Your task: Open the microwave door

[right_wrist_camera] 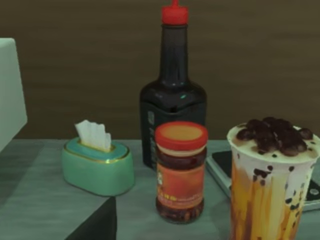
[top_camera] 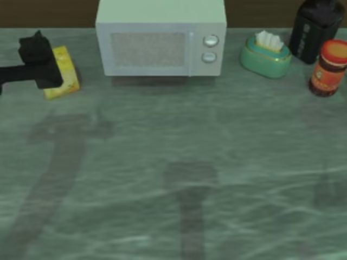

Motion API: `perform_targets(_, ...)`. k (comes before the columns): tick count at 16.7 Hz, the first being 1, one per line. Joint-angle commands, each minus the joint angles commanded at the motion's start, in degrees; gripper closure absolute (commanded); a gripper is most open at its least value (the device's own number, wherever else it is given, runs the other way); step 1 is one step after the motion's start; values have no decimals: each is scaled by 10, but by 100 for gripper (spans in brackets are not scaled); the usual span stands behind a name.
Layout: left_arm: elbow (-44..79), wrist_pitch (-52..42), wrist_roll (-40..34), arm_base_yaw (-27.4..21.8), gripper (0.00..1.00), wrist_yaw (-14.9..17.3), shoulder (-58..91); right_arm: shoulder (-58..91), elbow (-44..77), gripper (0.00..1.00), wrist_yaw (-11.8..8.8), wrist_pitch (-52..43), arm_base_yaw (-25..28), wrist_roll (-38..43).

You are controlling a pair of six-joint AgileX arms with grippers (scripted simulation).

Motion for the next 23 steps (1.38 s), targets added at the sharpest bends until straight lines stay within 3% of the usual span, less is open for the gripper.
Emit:
perform_targets(7,286,10,-84,-152,0,-134,408,0,0,0,0,0,0,0)
perform_targets(12,411,4,-117,-223,0,-198,602,0,0,0,0,0,0,0)
perform_targets(16,442,-1,-125,-243,0,-216,651,0,0,0,0,0,0,0)
perform_targets(23,461,5,-117,-233,0,-207,673,0,0,0,0,0,0,0)
